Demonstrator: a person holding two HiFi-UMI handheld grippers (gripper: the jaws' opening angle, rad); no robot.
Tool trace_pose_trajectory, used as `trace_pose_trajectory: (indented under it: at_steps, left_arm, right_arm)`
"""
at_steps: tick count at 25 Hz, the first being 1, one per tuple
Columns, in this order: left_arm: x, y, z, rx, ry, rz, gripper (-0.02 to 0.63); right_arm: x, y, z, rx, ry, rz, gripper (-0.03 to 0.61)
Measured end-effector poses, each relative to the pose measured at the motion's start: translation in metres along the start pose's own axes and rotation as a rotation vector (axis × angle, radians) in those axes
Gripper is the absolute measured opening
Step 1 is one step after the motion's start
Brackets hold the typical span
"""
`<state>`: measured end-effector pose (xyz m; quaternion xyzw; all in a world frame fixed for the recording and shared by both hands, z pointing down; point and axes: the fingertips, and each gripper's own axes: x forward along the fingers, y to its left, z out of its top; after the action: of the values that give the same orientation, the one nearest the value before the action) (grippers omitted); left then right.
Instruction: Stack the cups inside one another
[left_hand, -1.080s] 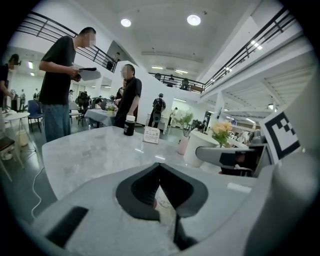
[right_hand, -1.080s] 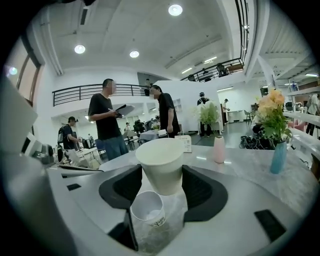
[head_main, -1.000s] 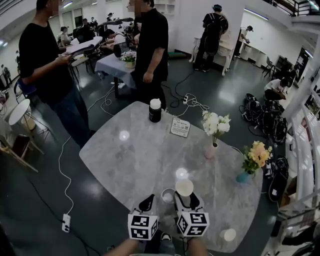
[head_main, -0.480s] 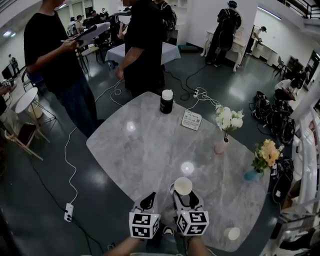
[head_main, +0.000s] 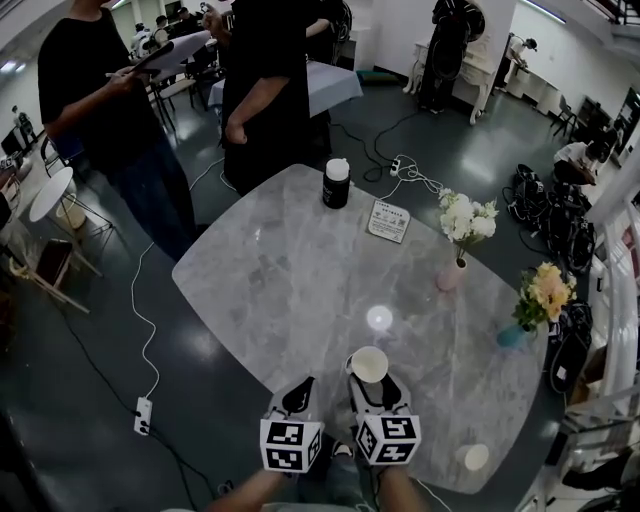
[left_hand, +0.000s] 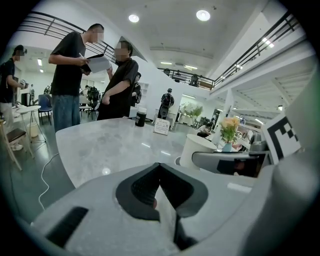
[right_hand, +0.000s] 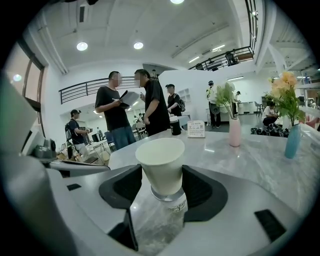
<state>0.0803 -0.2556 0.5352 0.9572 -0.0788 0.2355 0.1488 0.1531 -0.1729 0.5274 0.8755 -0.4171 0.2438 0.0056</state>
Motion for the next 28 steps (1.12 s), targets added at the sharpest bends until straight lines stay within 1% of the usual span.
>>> trace_pose_trajectory:
  at_steps: [10, 15, 20, 28]
  left_arm:
    - [0.008, 0.005, -0.008, -0.007, 0.019, -0.013, -0.003]
    - [0.011, 0.004, -0.011, -0.006, 0.026, -0.023, -0.003]
    - [0.012, 0.008, -0.012, -0.010, 0.034, -0.021, -0.003]
    - [0.017, 0.005, -0.009, -0.008, 0.032, -0.031, -0.003]
  right_arm:
    - [0.008, -0.003, -0.011, 0.006, 0.018, -0.021, 0.237]
    - [0.011, -0.005, -0.020, 0.005, 0.050, -0.039, 0.238]
    - [0.013, -0.001, -0.026, 0.004, 0.079, -0.033, 0.256]
    - [0.010, -0.007, -0.020, 0.013, 0.061, -0.058, 0.256]
